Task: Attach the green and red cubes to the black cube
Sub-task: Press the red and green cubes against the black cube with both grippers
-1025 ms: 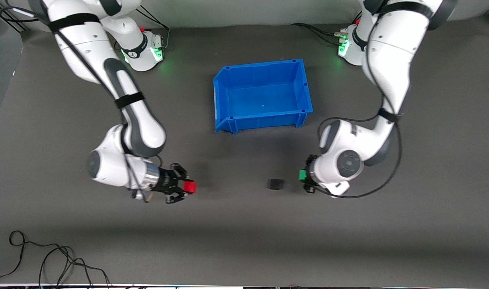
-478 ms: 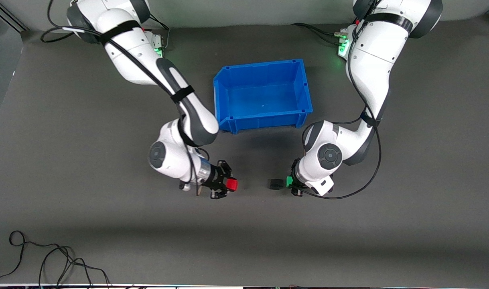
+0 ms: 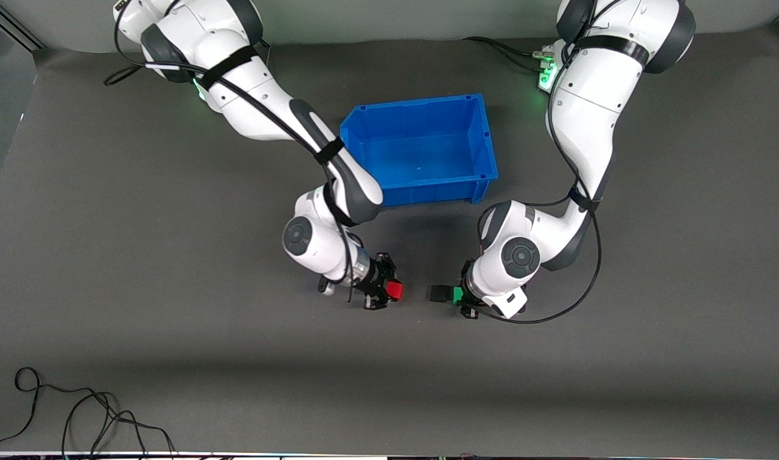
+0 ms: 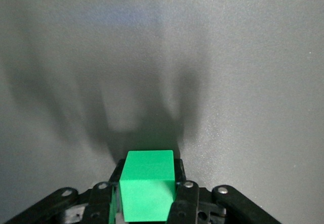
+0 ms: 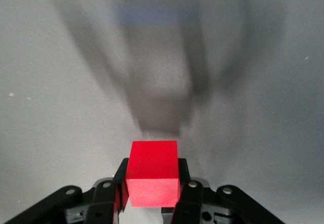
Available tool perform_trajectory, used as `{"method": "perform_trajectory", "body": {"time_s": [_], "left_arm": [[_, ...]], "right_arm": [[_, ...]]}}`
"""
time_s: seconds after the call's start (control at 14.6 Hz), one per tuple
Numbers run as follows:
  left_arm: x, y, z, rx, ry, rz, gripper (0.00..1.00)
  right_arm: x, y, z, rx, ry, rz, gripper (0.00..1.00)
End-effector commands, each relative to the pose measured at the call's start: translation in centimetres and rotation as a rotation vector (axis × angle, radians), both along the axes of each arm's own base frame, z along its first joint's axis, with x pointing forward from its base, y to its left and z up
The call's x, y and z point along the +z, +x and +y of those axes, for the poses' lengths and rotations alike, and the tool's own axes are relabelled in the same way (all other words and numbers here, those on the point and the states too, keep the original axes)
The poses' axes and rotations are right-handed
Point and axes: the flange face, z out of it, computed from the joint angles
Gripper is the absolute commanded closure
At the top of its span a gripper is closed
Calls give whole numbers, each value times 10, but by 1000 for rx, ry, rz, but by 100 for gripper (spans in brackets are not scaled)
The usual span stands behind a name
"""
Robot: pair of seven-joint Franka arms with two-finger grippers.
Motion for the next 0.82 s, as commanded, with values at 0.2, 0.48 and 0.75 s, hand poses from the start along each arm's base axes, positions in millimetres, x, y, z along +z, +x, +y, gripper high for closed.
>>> {"method": "perform_trajectory", "body": {"time_s": [0.2, 0.48, 0.75], "left_arm": [[3, 3, -11, 6, -3, -12, 100], [2, 1, -15, 2, -3, -10, 100], [1, -2, -20, -2, -5, -9, 96]], "right_arm": [[-8, 4, 38, -49, -20, -30, 83], [-15, -4, 50, -33, -21, -56, 83], [-21, -12, 64, -17, -17, -73, 83]]}}
